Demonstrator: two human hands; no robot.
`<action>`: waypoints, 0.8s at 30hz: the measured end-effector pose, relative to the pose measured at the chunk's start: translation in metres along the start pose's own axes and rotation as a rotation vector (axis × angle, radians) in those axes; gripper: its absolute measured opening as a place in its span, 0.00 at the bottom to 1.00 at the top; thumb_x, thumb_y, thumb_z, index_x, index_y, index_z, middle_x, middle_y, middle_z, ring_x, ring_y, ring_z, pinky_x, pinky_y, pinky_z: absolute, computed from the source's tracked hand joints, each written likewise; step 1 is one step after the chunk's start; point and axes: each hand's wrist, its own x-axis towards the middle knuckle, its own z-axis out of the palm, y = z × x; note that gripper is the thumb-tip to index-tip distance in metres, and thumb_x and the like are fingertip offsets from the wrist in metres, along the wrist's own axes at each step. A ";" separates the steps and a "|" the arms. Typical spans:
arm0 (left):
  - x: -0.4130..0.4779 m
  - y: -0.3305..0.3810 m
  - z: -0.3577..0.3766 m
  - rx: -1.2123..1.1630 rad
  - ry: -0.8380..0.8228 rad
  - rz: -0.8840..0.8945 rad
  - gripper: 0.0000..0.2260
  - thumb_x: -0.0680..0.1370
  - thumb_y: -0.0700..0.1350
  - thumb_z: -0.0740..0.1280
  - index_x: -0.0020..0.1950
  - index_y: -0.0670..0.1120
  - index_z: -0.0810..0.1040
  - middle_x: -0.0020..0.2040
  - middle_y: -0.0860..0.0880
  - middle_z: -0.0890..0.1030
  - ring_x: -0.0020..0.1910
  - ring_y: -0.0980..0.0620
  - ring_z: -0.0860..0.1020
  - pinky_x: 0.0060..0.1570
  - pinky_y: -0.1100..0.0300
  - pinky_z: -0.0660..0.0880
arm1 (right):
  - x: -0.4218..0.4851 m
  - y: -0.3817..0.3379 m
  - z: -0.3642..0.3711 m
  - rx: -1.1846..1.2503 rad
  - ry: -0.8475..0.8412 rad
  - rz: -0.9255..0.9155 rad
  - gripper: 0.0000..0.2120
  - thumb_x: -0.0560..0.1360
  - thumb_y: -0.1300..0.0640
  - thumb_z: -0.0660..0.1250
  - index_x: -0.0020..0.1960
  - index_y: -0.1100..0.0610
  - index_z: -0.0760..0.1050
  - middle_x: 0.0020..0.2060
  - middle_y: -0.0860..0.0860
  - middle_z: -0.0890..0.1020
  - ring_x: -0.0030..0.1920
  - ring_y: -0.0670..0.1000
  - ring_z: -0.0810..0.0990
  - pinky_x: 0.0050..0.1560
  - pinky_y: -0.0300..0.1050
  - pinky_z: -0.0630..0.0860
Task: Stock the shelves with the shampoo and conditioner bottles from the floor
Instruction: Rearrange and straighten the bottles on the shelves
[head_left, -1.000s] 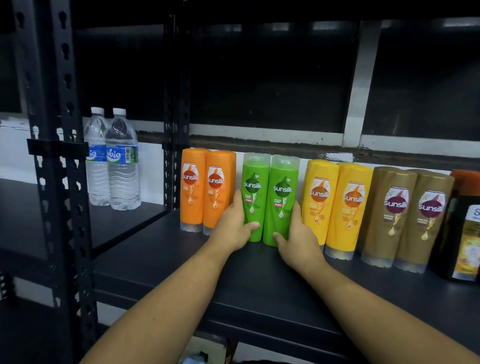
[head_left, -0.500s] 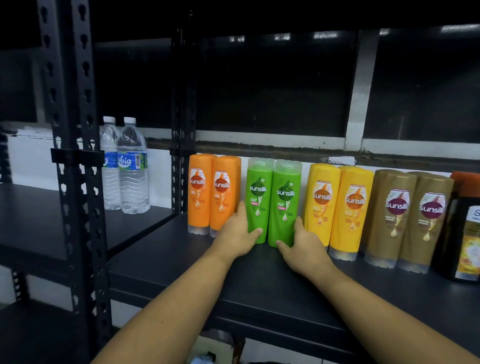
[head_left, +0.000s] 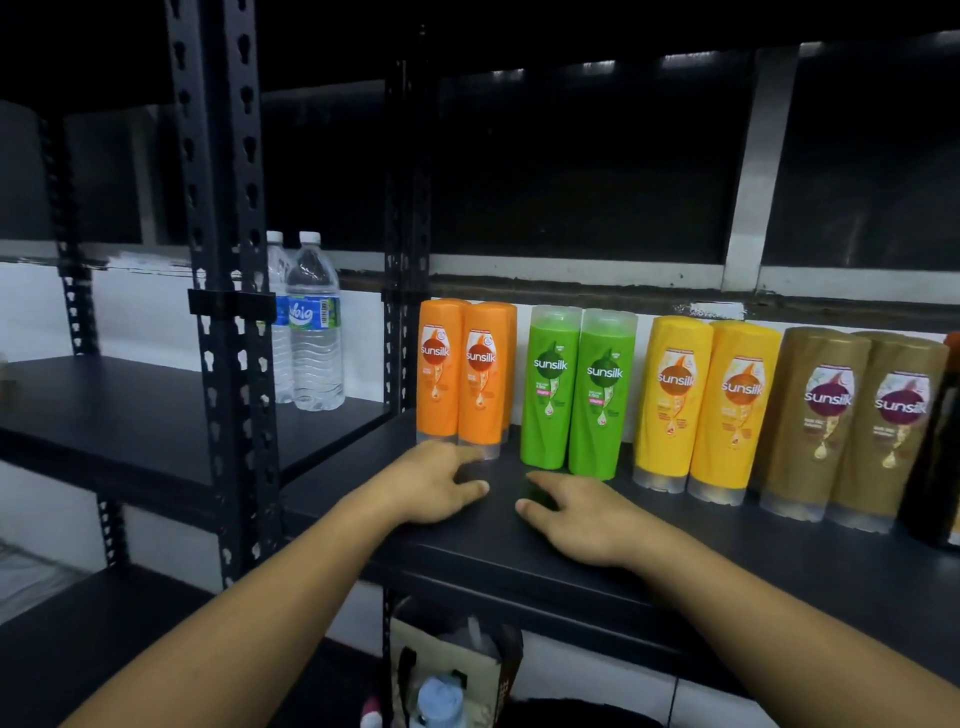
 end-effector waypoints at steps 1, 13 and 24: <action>-0.004 -0.003 -0.003 0.010 -0.011 -0.004 0.22 0.81 0.57 0.66 0.75 0.56 0.72 0.70 0.52 0.76 0.66 0.50 0.75 0.65 0.54 0.73 | 0.003 -0.005 0.002 0.001 -0.007 -0.004 0.31 0.82 0.39 0.58 0.80 0.52 0.61 0.78 0.50 0.66 0.76 0.51 0.66 0.73 0.42 0.62; -0.011 -0.027 -0.012 0.049 -0.066 -0.071 0.22 0.83 0.59 0.61 0.75 0.52 0.74 0.73 0.50 0.75 0.69 0.50 0.74 0.65 0.55 0.71 | 0.017 -0.021 0.015 -0.090 -0.121 -0.068 0.33 0.82 0.36 0.54 0.82 0.51 0.55 0.81 0.47 0.55 0.81 0.47 0.51 0.81 0.51 0.45; 0.034 -0.034 -0.023 -0.397 0.307 -0.197 0.34 0.77 0.51 0.74 0.78 0.52 0.60 0.70 0.46 0.76 0.67 0.42 0.76 0.65 0.45 0.74 | 0.079 -0.036 0.019 0.332 0.350 0.036 0.21 0.79 0.49 0.68 0.68 0.54 0.67 0.59 0.53 0.81 0.57 0.57 0.80 0.52 0.45 0.73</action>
